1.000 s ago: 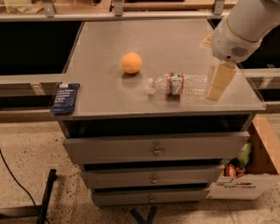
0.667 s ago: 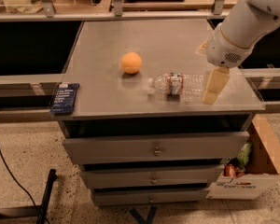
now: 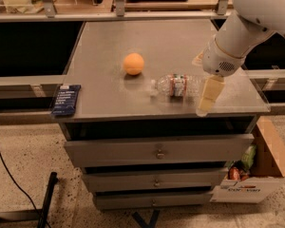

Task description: Move water bottle near rxbar blueberry

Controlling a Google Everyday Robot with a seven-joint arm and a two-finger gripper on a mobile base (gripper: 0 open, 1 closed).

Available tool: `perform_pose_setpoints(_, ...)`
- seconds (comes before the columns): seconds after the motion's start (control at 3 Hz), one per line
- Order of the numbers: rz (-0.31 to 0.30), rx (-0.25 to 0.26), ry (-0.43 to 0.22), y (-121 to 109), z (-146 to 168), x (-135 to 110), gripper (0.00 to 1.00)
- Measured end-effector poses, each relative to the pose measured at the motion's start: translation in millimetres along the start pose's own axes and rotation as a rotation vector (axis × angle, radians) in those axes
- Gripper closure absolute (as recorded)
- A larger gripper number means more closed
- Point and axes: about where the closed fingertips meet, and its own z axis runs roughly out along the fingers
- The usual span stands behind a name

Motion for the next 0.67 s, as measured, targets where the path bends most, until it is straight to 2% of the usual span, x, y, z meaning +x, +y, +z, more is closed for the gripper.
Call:
perform_pose_setpoints(0.33, 0.003, -0.008, 0.001, -1.9, 8.7, 0.1, 0.00)
perform_pose_setpoints(0.67, 0.012, -0.017, 0.002, -3.7, 16.3, 1.8, 0.17)
